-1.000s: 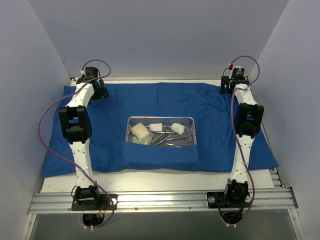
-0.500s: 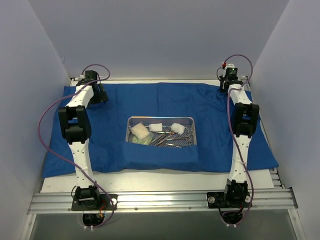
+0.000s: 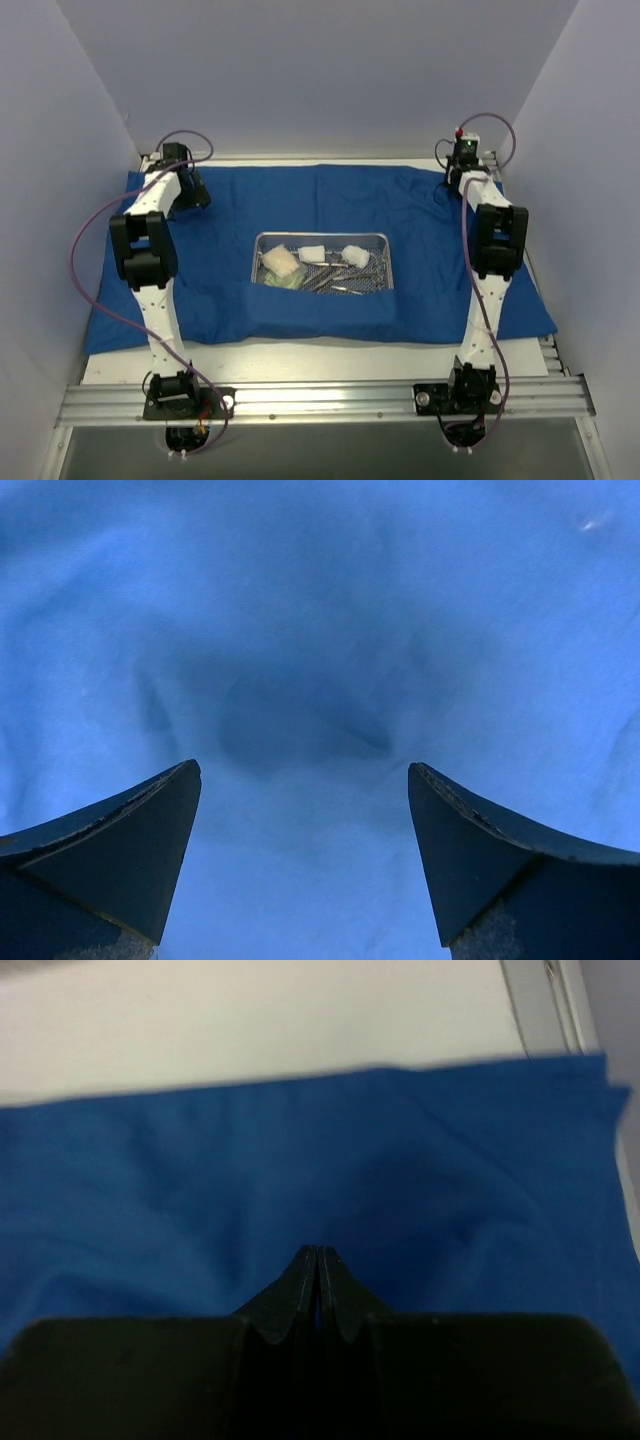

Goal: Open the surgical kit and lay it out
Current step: Smooth out the surgical kit at the center of the board.

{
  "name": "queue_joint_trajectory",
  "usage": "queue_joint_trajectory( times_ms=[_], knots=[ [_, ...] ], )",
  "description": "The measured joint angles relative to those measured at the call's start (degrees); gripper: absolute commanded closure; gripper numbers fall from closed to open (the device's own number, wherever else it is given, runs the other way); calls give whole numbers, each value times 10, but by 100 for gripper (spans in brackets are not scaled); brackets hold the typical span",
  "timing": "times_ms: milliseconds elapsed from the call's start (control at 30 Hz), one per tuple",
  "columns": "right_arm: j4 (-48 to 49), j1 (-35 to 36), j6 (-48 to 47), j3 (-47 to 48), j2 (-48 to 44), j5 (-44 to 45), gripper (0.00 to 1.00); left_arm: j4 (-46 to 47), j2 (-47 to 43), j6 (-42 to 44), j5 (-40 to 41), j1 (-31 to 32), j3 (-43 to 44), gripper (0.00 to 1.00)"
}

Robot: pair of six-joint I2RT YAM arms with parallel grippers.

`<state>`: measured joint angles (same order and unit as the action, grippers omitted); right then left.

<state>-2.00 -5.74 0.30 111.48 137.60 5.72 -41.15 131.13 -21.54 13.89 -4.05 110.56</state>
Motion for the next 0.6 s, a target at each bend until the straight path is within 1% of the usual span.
queue_joint_trajectory(
  times_ms=[100,167,333,433,500,600],
  knots=[
    [-8,-20,27,-80,-54,18,100,1,-17,0,-6,-2,-21,6],
    [-9,-34,36,-113,-81,24,100,7,-25,-1,-11,-2,-34,6],
    [-10,-63,44,-128,-91,33,100,10,-31,-3,-23,-2,-54,6],
    [-25,-74,40,-100,-56,28,100,7,-31,-3,-24,-2,-54,6],
    [-28,-77,33,-56,-15,30,100,6,-31,-3,-24,-2,-54,6],
    [-49,-77,25,33,39,24,100,6,-31,-4,-24,-2,-54,6]
  ],
)
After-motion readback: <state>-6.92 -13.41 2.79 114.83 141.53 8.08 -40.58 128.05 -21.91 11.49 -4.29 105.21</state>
